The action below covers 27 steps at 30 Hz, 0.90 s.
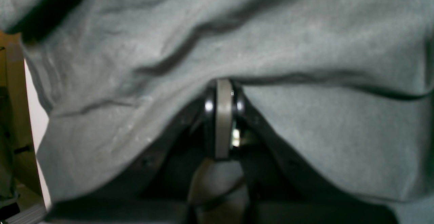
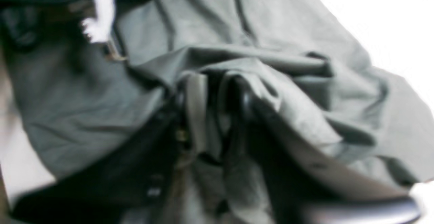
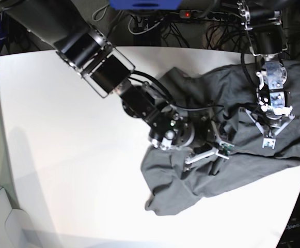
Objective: Layout the t-shirt on the table in an organized manner, then fold the t-shirt properly
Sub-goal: 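Drag the held fabric back outward with the right gripper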
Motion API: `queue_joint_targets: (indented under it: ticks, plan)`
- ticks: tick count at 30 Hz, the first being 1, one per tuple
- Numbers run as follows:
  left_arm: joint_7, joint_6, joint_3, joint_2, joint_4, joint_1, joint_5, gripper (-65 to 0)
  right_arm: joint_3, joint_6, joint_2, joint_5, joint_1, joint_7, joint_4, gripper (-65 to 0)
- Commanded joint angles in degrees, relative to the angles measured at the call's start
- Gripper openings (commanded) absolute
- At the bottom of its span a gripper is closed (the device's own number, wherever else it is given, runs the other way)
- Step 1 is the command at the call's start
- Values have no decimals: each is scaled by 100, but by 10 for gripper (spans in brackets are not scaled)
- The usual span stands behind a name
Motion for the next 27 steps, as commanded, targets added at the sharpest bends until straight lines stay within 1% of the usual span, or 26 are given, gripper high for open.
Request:
queue_joint_targets:
  ticks: [1,3,4,5,6,8,11,16,20,23,27]
  plan:
    - [520,-243,32,71,-119,122,-173,-645,26,-25,-75,66,136,153,181,-425]
    - [520,-243,32,71,-119,122,-173,-645,26,-25,-75,66,92,153,322,-316]
    - [520,-243,32,71,-119,122,-173,-645,26,-25,-75,66,65,153,392,-277]
    - [520,-243,32,71,-119,122,-173,-645,26,-25,-75,66,30,153,454,-251]
    - [520,-243,32,71,-119,122,-173,-645,26,-25,-75,66,22,153,542,-240]
    - [520,-243,32,62,-119,122,-173,-645,35,-25,-32,66,4,153,753,-244]
    - [520,-243,32,54,-119,122,-173,-645,158,-25,240,66,-146,135,1017,-257]
    - [520,-243,32,62,-119,122,-173,-645,1151,-25,636,66,-629,-216,1219,-264]
    - [511,-243,32,62,-119,122,-173,-645,1758,-7,953,75,-1051,-252,1228,-285]
    - [511,-243,41,62,-119,122,-173,-645,1793,1,1128,75,-1332,-216,1228,-290]
    - [511,-243,252,27,-119,122,-173,-645,1793,1,1137,75,-1535,-216,1228,-289]
